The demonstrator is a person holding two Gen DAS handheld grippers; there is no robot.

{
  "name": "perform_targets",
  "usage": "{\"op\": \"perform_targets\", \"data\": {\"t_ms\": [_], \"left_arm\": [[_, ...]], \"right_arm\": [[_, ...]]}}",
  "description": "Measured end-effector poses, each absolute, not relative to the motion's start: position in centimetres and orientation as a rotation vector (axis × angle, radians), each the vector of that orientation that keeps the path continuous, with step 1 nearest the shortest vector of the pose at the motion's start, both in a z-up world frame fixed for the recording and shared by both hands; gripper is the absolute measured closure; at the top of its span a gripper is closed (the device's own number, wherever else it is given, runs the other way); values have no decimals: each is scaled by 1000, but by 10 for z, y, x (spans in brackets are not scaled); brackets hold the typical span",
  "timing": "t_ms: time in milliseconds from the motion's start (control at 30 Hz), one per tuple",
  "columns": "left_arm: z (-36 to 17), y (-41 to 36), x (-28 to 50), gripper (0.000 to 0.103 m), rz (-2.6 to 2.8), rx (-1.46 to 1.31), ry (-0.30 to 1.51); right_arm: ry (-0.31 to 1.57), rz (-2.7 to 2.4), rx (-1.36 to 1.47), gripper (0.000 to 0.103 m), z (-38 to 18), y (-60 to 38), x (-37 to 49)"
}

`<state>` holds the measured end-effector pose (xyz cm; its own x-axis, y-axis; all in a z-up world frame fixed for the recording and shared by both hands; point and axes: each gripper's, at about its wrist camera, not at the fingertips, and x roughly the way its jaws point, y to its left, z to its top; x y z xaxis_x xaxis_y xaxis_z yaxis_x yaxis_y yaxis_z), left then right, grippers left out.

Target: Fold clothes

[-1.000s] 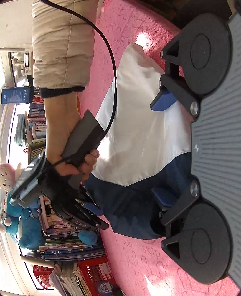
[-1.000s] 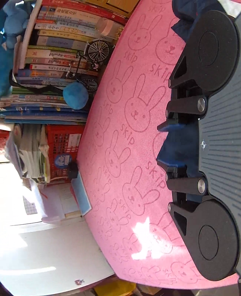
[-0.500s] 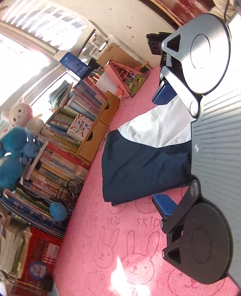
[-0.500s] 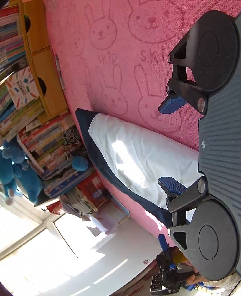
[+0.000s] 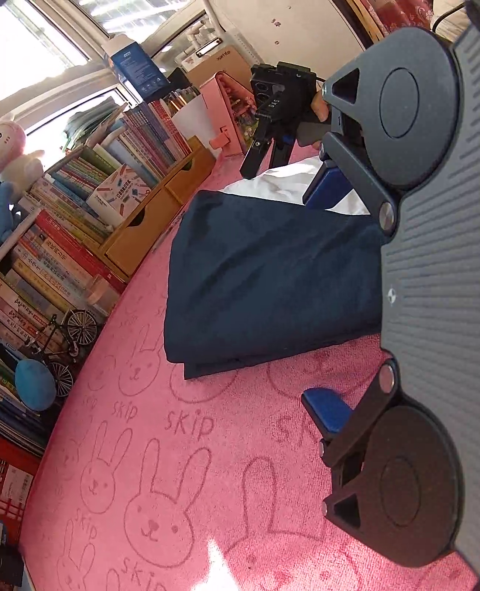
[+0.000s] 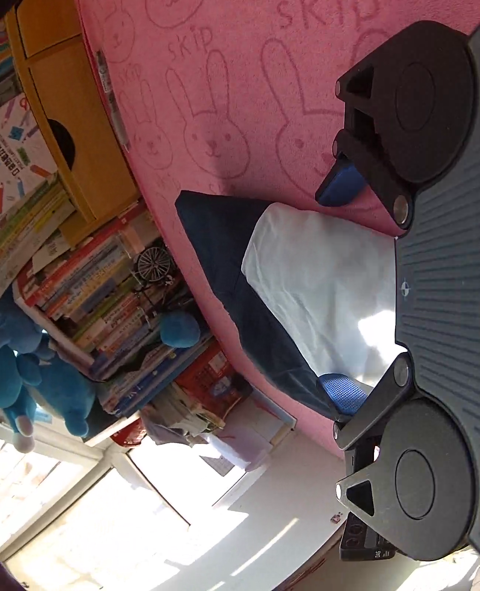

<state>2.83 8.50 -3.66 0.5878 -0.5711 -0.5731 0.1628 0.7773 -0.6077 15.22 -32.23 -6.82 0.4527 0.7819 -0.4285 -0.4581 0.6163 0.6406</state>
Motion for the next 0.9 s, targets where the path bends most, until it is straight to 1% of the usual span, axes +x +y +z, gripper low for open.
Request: {"op": "perform_targets", "data": {"t_ms": [167,233,267,300,333,367,400,467,533,633,700,800,867,900], "left_arm": [[-39,86,22,0,-510,-502,778],[-40,90,22,0,-528,-523,764],[-41,92,23,0,-536,-542,759],[-43,96,25,0,-545,-576,758],[-44,101,28,0,-552,-614,758],[-45,106,31,0,-558,-652,758],[-45,108,34,0,-562,-665,769],[-43,108,40,0,-564,-666,795],[-43,106,48,0,-564,-661,812],[-43,105,61,0,-560,-683,835],[-45,106,72,0,-554,-716,848],[-45,102,86,0,-546,-734,863],[-46,100,96,2,-541,-745,873],[-46,97,98,6,-536,-743,873]], "right_arm": [[777,841,452,0,-68,-295,179],[777,838,480,17,-70,-291,183],[762,846,488,34,-69,-292,180],[746,855,497,45,-69,-294,177],[718,875,528,50,-66,-300,174],[690,896,560,58,-63,-305,170],[651,917,597,64,-58,-313,165],[587,935,630,67,-50,-326,155],[586,902,586,68,-48,-331,150],[665,829,587,68,-61,-334,155],[723,779,605,62,-73,-335,160],[728,774,627,54,-79,-336,161],[732,771,625,53,-80,-335,161],[735,770,614,53,-80,-334,160]]}}
